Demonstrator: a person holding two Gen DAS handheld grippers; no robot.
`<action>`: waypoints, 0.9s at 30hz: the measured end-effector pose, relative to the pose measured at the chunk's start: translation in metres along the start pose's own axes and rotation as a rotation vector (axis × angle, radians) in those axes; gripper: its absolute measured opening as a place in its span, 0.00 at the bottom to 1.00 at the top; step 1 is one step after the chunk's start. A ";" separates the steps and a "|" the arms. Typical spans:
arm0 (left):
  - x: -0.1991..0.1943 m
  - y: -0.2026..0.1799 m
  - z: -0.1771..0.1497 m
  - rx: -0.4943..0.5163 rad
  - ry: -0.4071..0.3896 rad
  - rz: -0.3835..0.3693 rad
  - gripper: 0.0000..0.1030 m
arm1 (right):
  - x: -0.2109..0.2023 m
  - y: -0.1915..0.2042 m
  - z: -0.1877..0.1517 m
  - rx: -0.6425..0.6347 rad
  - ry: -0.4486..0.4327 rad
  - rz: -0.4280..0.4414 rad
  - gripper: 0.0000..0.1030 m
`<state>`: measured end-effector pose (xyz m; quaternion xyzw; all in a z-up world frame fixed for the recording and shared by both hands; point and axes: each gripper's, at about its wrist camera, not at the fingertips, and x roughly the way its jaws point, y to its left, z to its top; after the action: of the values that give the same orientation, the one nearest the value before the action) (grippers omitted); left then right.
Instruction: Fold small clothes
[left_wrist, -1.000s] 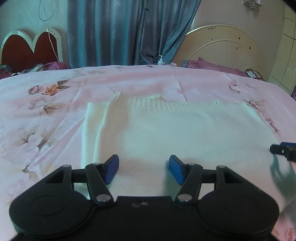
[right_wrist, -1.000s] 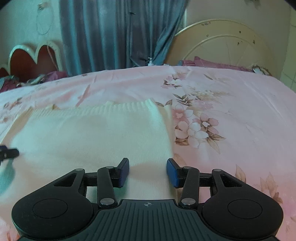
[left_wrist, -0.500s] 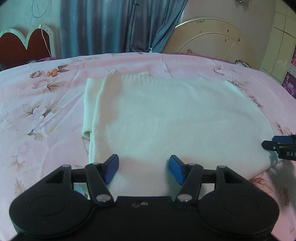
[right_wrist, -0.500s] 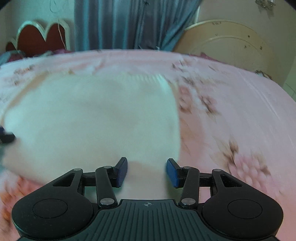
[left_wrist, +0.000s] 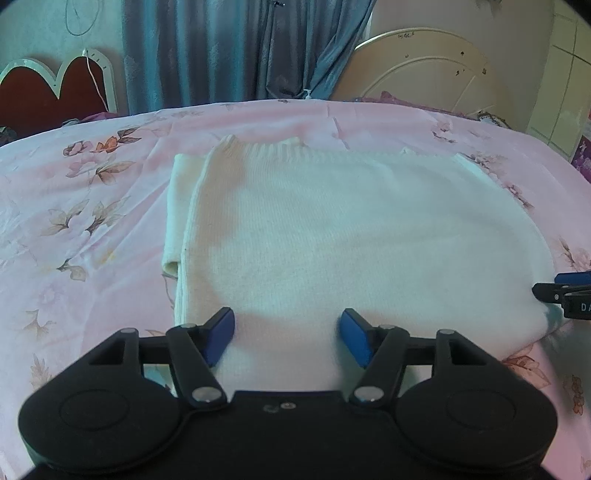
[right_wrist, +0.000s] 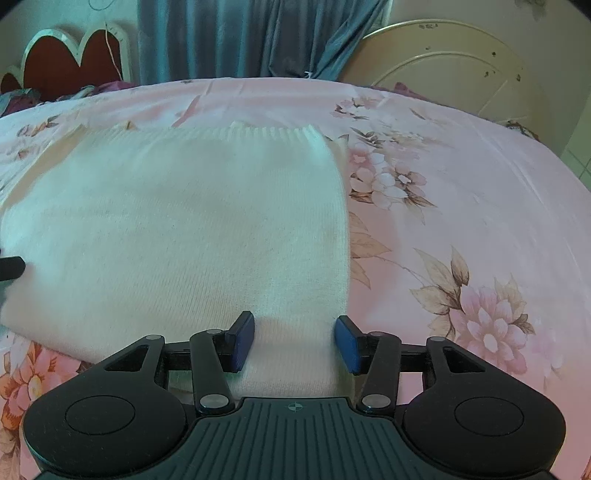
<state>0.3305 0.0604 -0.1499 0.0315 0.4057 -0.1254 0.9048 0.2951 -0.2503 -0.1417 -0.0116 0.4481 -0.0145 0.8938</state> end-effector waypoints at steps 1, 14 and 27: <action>0.000 -0.001 0.001 -0.006 0.007 0.007 0.63 | 0.000 -0.001 0.000 -0.005 -0.001 0.003 0.48; -0.021 -0.017 0.008 -0.231 0.096 0.132 0.67 | -0.014 -0.038 0.008 0.014 -0.030 0.195 0.68; -0.052 -0.006 -0.027 -0.490 0.145 0.098 0.68 | -0.039 0.011 0.024 -0.070 -0.092 0.404 0.68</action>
<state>0.2762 0.0689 -0.1287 -0.1599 0.4858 0.0233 0.8590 0.2910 -0.2378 -0.0970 0.0465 0.4004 0.1810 0.8971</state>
